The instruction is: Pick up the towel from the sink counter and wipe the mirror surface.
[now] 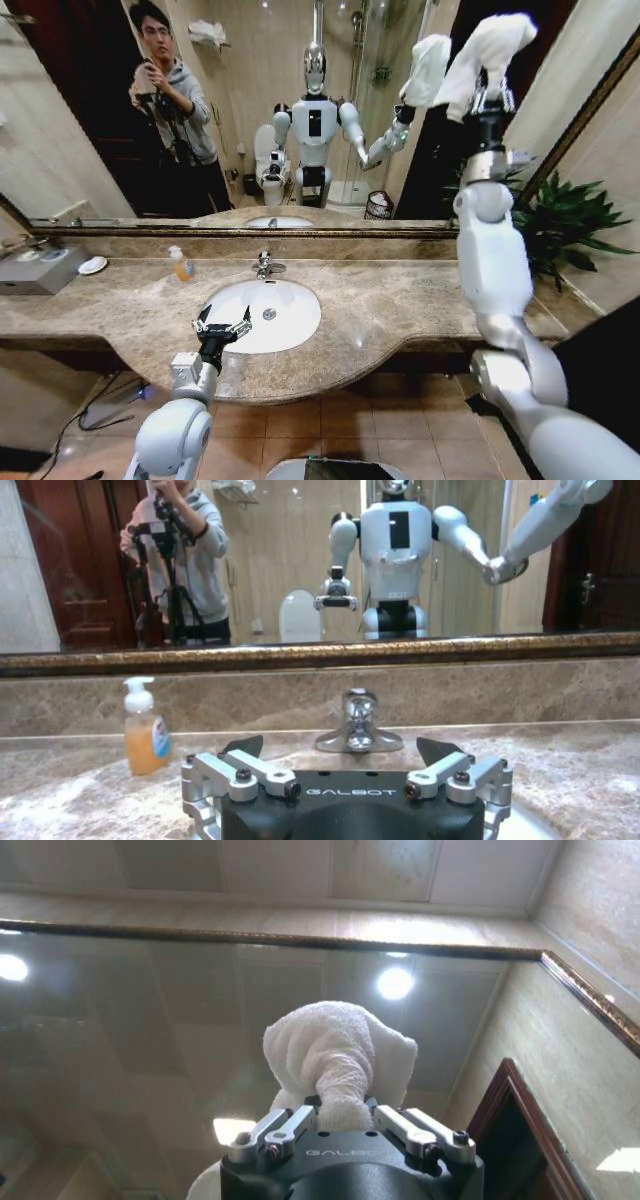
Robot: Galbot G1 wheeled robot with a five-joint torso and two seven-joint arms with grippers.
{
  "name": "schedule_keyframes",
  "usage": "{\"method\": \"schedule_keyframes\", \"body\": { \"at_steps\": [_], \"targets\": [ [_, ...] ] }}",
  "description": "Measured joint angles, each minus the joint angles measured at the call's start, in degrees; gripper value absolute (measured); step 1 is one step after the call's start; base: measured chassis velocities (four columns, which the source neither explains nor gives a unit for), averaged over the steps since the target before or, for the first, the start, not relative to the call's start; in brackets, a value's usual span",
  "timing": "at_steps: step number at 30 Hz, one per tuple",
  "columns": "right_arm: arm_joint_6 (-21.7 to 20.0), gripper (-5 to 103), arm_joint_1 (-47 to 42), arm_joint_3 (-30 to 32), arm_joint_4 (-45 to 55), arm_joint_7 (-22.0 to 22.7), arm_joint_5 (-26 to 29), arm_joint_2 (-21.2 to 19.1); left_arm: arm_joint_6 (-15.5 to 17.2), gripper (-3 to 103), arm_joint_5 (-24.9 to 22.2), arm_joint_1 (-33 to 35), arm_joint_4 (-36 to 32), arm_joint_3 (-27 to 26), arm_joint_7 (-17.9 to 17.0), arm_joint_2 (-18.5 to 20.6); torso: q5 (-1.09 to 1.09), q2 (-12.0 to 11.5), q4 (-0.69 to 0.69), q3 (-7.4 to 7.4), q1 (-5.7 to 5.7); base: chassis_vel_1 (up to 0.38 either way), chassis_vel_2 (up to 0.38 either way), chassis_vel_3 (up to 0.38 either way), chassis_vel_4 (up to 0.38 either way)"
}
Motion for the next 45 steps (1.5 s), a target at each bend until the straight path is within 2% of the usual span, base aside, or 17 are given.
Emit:
{"method": "schedule_keyframes", "body": {
  "at_steps": [2,9,13,17,22,26,33,36,38,40,45],
  "targets": [
    [0.2,15,0.8,0.0,-1.1,0.0,-0.3,0.7,0.0,100,0.0,0.0,0.0,0.0,0.0,0.0,0.0,0.0,-0.02,0.0,0.01,0.0,0.0,0.0,0.0],
    [2.1,15,3.9,-0.6,-8.3,0.0,-3.9,7.2,0.0,100,0.0,0.0,0.0,0.0,0.0,0.0,-0.03,0.0,0.03,0.0,0.0,0.0,0.0,0.0,0.0],
    [2.5,15,3.9,-1.5,-9.0,-0.1,-5.9,10.0,0.0,100,0.0,0.0,0.0,0.0,0.0,0.0,-0.03,0.0,0.03,0.0,0.0,0.0,0.0,0.0,0.0],
    [2.9,15,3.2,-3.8,-8.4,-0.9,-9.5,14.8,0.0,100,0.0,0.0,0.0,0.0,0.0,0.0,-0.03,0.0,0.03,0.0,-0.01,0.0,0.0,0.0,0.0],
    [3.8,15,3.1,-5.8,-9.0,-2.0,-12.2,17.4,0.0,100,0.0,0.0,0.0,0.0,0.0,0.0,-0.04,0.0,0.02,-0.01,-0.01,0.0,0.0,0.0,0.0],
    [5.1,15,5.4,-5.7,-13.3,-2.8,-13.5,19.1,0.0,100,0.0,0.0,0.0,0.0,0.0,0.0,-0.04,0.0,0.05,-0.01,-0.01,0.0,0.0,0.0,0.0],
    [3.3,15,7.3,-3.3,-16.0,-1.6,-11.6,16.2,0.0,100,0.0,0.0,0.0,0.0,0.0,0.0,-0.01,0.0,0.0,0.0,-0.01,0.0,0.0,0.0,0.0],
    [0.6,15,6.1,-1.3,-14.0,3.0,-10.8,13.0,0.0,100,0.0,0.0,0.0,0.0,0.0,0.0,0.0,0.0,0.0,-0.01,-0.02,0.0,0.0,0.0,0.0],
    [0.0,15,5.9,-0.7,-13.9,4.1,-10.5,12.2,0.0,100,0.0,0.0,0.0,0.0,0.0,0.0,0.01,0.0,0.0,-0.01,-0.01,0.0,0.0,0.0,0.0],
    [-2.2,15,5.8,0.1,-14.1,7.4,-8.0,9.5,0.0,100,0.0,0.0,0.0,0.0,0.0,0.0,0.0,0.0,0.0,-0.01,-0.02,0.0,0.0,0.0,0.0],
    [-4.2,15,5.8,0.0,-15.1,10.1,-5.2,7.4,0.0,100,0.0,0.0,0.0,0.0,0.0,0.0,0.01,0.0,-0.03,-0.02,-0.02,0.0,0.0,0.0,0.0]
  ]
}}
